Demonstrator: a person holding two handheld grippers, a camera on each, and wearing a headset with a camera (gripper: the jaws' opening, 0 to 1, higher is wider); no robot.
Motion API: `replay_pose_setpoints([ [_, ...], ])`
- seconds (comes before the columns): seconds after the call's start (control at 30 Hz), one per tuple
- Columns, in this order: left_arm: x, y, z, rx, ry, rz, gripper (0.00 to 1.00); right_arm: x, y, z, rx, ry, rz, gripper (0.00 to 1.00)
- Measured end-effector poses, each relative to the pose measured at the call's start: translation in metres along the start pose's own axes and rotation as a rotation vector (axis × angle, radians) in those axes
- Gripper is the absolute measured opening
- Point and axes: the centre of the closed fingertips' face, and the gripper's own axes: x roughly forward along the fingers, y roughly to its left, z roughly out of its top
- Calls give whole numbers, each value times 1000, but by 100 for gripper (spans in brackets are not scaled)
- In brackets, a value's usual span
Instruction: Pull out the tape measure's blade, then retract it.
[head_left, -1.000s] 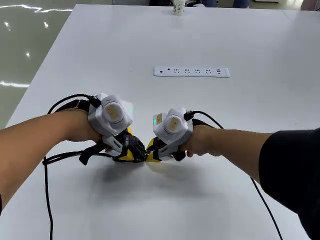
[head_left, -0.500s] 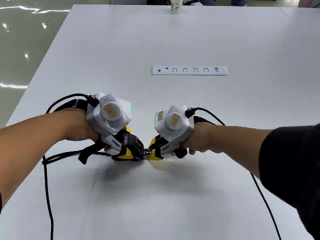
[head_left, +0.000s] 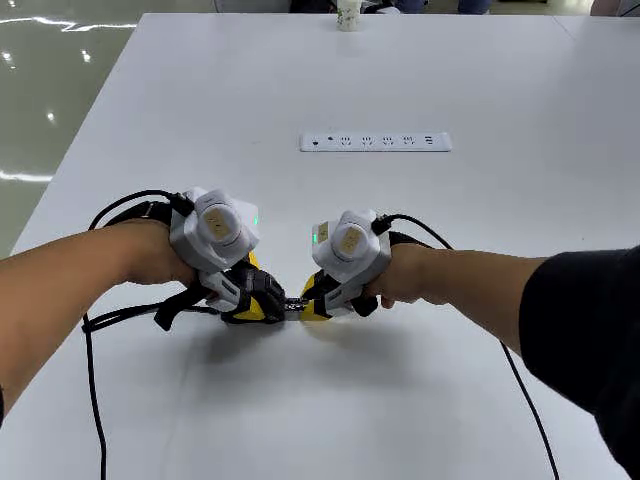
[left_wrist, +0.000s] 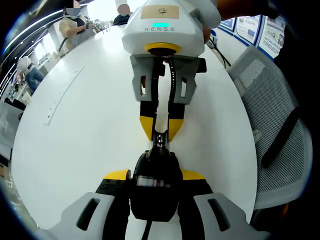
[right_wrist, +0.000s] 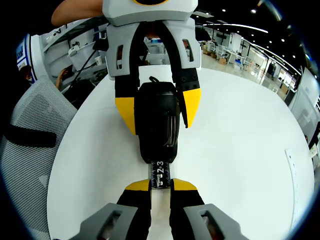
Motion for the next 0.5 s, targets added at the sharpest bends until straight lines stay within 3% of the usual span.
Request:
replay_pose_setpoints([
  [0.5, 0, 0, 1, 8, 4, 1, 31, -5, 0, -6, 13, 8, -5, 10],
])
